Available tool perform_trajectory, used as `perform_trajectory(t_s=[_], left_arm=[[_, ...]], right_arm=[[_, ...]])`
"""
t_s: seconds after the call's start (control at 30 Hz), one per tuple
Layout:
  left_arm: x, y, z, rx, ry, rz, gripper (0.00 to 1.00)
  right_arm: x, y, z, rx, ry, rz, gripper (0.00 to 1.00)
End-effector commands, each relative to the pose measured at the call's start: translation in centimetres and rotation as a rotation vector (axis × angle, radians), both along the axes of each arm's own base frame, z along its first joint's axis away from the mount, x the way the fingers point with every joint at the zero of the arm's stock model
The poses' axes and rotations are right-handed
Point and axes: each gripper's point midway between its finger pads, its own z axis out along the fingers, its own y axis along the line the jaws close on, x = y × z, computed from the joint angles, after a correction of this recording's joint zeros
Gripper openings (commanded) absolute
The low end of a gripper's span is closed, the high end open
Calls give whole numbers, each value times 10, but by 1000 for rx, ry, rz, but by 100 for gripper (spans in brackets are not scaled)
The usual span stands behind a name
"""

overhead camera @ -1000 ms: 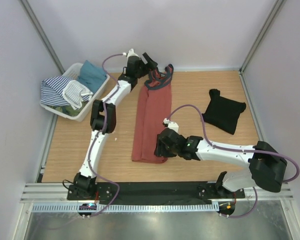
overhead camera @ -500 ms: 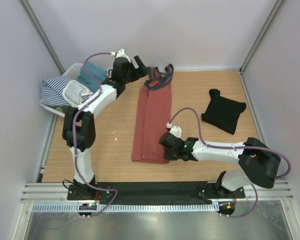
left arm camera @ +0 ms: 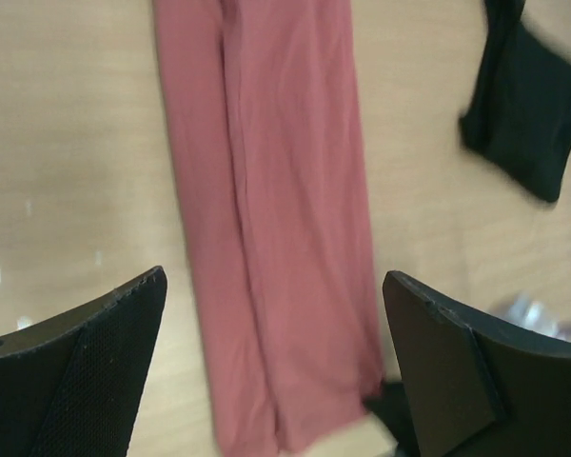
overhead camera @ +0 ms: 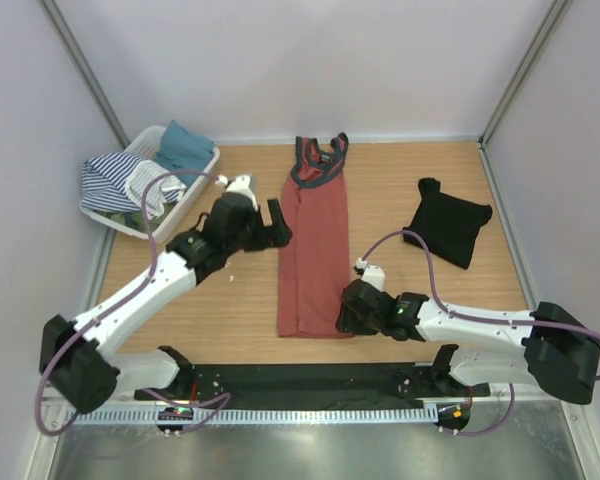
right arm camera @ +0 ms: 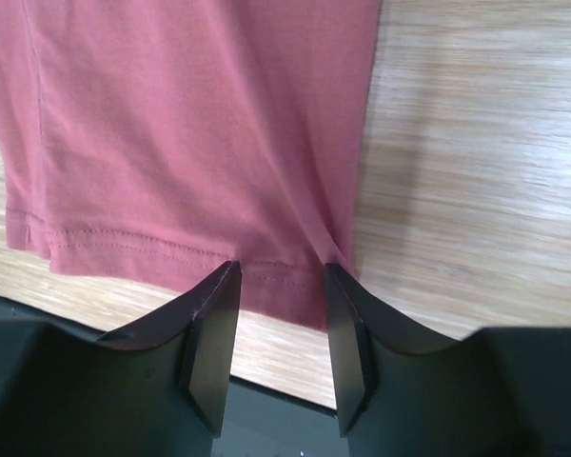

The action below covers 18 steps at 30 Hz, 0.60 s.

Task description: Fold and stack the tank tops

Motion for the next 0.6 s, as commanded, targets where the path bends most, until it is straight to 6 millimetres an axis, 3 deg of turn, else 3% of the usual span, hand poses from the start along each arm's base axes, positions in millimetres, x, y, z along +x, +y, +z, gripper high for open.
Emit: perform_trajectory(t_s=[0.0, 0.03, 0.1, 0.13, 0.3, 0.57], left_arm=[[-62, 23, -37, 66, 124, -2, 96], [-79, 28, -59, 83, 168, -11, 96], [-106, 34, -63, 53, 193, -10, 93], [-121, 40, -82, 63, 239, -14, 92], [-172, 30, -111, -23, 323, -91, 77], [-196, 3, -144, -37, 389, -135, 68]], right_arm=[[-1, -9, 7, 0, -21, -24, 47], [-1, -9, 9, 4, -26, -24, 47], [0, -9, 16, 17, -39, -23, 46], [0, -9, 18, 23, -40, -23, 43], [3, -11, 24, 28, -65, -33, 37], [4, -14, 17, -6, -67, -24, 38]])
